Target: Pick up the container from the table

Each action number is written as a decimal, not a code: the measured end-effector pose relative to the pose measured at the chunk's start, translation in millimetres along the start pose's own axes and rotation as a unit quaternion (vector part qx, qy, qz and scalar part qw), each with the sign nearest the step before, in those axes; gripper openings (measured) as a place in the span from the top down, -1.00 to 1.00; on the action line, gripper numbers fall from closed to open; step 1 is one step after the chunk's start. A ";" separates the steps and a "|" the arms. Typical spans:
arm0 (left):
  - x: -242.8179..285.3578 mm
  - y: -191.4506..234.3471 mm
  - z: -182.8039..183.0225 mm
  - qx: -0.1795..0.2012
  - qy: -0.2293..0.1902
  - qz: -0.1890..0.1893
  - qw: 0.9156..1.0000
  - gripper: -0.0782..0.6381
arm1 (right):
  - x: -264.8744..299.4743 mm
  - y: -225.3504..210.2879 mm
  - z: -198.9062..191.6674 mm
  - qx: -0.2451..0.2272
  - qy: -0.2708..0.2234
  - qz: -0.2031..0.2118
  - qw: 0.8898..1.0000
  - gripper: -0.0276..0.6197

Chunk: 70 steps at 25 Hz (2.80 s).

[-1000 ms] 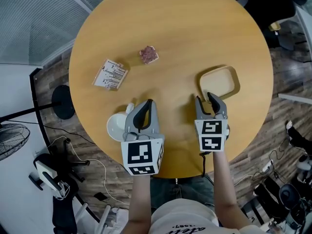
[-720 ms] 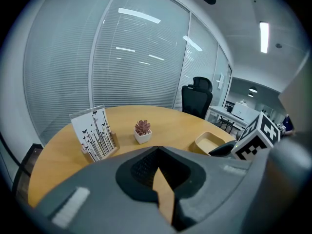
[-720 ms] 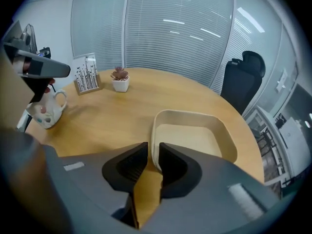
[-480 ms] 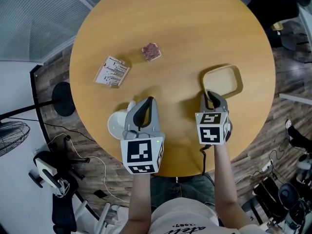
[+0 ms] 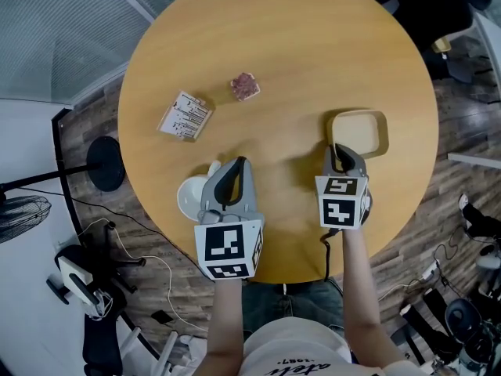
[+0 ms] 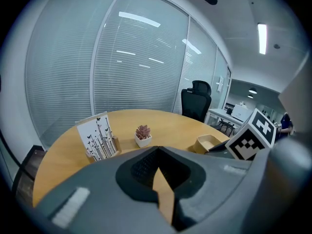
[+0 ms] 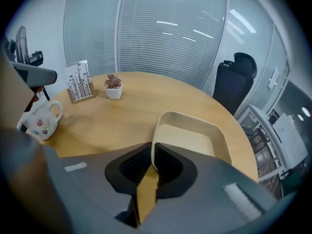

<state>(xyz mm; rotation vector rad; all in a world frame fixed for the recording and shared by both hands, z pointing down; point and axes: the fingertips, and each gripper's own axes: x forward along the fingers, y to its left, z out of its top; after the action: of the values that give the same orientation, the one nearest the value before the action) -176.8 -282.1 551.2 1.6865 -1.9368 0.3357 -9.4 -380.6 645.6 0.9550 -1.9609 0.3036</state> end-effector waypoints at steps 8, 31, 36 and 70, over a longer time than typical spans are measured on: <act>-23.0 0.0 27.8 0.008 -0.034 0.011 0.999 0.78 | -46.0 -4.5 33.1 0.012 -0.063 -0.007 0.998 0.76; -120.5 -23.1 153.3 0.053 -0.186 0.032 0.981 0.78 | -208.3 -44.9 120.6 0.038 -0.256 -0.044 0.965 0.76; -140.9 -25.3 168.6 0.057 -0.207 0.040 0.976 0.78 | -232.8 -49.7 131.2 0.046 -0.282 -0.041 0.957 0.76; -201.4 -26.6 215.7 0.071 -0.283 0.054 0.955 0.78 | -306.4 -54.2 165.9 0.042 -0.375 -0.054 0.924 0.76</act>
<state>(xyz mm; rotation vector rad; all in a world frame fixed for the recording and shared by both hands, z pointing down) -188.5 -231.4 259.4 1.9222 -2.4722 0.0228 15.7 -353.4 294.9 1.3673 -2.5788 -0.0672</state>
